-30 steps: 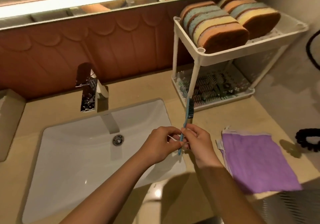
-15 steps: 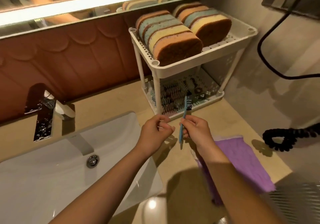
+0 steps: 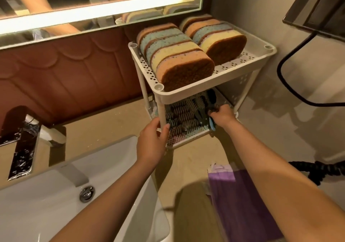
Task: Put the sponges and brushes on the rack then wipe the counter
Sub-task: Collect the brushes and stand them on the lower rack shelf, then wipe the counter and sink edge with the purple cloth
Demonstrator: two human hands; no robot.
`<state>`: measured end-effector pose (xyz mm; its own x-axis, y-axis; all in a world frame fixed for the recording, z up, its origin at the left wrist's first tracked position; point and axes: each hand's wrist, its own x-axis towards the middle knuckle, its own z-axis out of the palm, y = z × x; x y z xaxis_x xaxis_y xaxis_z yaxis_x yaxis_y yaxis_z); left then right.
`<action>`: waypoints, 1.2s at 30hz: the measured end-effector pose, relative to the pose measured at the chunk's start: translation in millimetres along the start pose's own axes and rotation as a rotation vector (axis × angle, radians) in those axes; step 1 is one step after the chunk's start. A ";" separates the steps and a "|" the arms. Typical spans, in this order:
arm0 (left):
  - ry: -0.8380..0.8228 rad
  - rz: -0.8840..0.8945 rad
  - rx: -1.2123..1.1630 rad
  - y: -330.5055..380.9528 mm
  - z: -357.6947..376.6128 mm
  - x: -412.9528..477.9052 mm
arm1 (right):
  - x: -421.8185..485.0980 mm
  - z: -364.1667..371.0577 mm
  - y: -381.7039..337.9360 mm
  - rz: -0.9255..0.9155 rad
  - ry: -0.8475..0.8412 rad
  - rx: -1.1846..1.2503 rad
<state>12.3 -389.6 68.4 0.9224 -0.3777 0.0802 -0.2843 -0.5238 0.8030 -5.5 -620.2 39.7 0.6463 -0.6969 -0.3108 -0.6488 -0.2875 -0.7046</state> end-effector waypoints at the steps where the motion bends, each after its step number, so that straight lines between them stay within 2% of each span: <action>1: 0.004 0.009 0.016 -1.9 0.3 0.2 | 5.9 0.4 -1.1 0.023 -0.009 -0.016; 7: 0.006 0.037 0.029 -12.6 4.8 2.7 | 28.4 13.0 -6.6 0.019 -0.069 -0.347; 14: 0.015 0.070 0.036 -15.7 5.8 2.4 | 36.9 23.4 5.6 -0.048 0.006 -0.554; 20: -0.026 0.056 0.032 -14.4 0.6 3.2 | 27.1 26.4 9.9 -0.080 0.075 -0.404; 25: -0.169 -0.010 -0.015 -11.2 -10.7 12.8 | -15.0 14.9 12.9 -0.177 0.075 -0.333; 28: -0.222 -0.141 -0.055 -10.1 -13.4 5.1 | -53.9 5.5 19.2 -0.258 0.042 -0.282; 32: -0.330 -0.354 -0.266 -10.4 -10.1 -23.2 | -105.6 -3.4 46.6 -0.287 -0.072 -0.145; 34: -0.401 -0.341 -0.261 -10.7 -4.0 -43.7 | -129.3 -5.7 70.9 -0.261 -0.131 -0.106; 36: -0.486 -0.262 -0.189 -11.3 6.9 -64.1 | -145.1 -7.0 101.1 -0.220 -0.132 -0.227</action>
<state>-45.4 -364.8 50.1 0.7172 -0.5842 -0.3800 0.0301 -0.5188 0.8544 -167.7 -552.8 17.9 0.8175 -0.5154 -0.2570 -0.5512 -0.5710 -0.6084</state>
